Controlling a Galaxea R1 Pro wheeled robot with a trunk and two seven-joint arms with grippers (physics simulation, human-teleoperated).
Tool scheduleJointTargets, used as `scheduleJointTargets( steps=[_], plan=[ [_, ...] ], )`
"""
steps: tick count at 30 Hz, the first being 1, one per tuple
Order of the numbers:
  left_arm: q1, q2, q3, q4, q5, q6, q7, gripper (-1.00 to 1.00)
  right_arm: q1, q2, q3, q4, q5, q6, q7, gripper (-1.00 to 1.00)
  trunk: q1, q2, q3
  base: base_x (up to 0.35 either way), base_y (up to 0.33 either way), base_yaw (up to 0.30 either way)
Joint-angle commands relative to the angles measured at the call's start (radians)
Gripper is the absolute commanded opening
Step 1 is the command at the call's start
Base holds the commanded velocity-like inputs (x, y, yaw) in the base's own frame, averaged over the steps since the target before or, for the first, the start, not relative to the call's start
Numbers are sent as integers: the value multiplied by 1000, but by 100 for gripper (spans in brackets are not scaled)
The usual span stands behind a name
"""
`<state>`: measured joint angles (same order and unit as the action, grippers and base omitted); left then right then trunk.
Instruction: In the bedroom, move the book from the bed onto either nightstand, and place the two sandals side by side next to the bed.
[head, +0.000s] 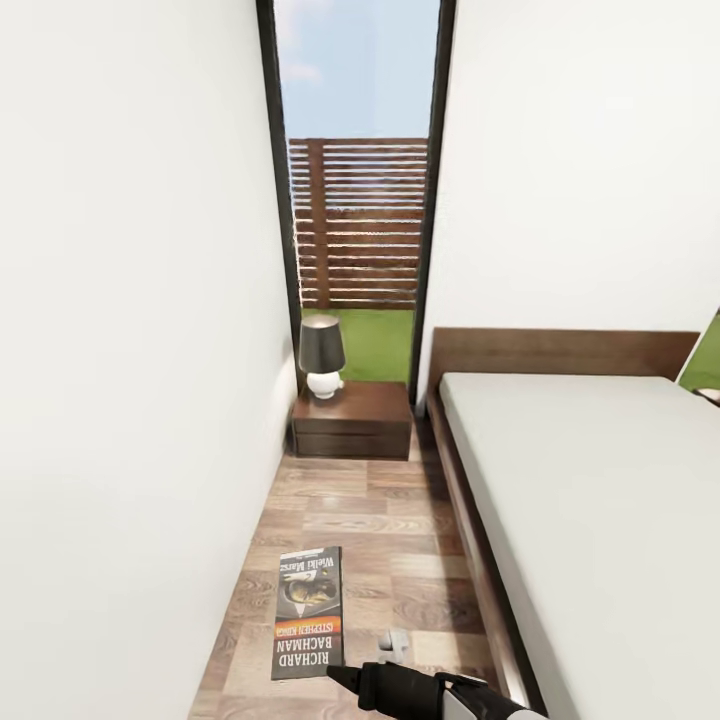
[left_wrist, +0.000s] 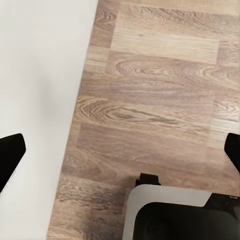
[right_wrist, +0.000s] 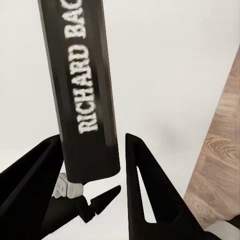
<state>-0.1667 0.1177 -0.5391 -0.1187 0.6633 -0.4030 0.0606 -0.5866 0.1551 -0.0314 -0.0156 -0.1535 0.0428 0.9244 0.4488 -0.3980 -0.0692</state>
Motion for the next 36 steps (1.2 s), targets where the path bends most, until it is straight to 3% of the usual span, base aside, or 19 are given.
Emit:
scheduleJointTargets(
  steps=[1, 36],
  plan=[
    [-1, 0, -8, -1, 2, -2, 7, 100, -1, 0, -5, 0, -4, 4, 2, -100, 1, -2, -2, 330, 20, 0],
    [-1, -1, -10, -1, 1, -2, 8, 100, -1, 0, -5, 2, -4, 5, 2, -100, 1, -2, -2, 337, 2, 0]
  ],
)
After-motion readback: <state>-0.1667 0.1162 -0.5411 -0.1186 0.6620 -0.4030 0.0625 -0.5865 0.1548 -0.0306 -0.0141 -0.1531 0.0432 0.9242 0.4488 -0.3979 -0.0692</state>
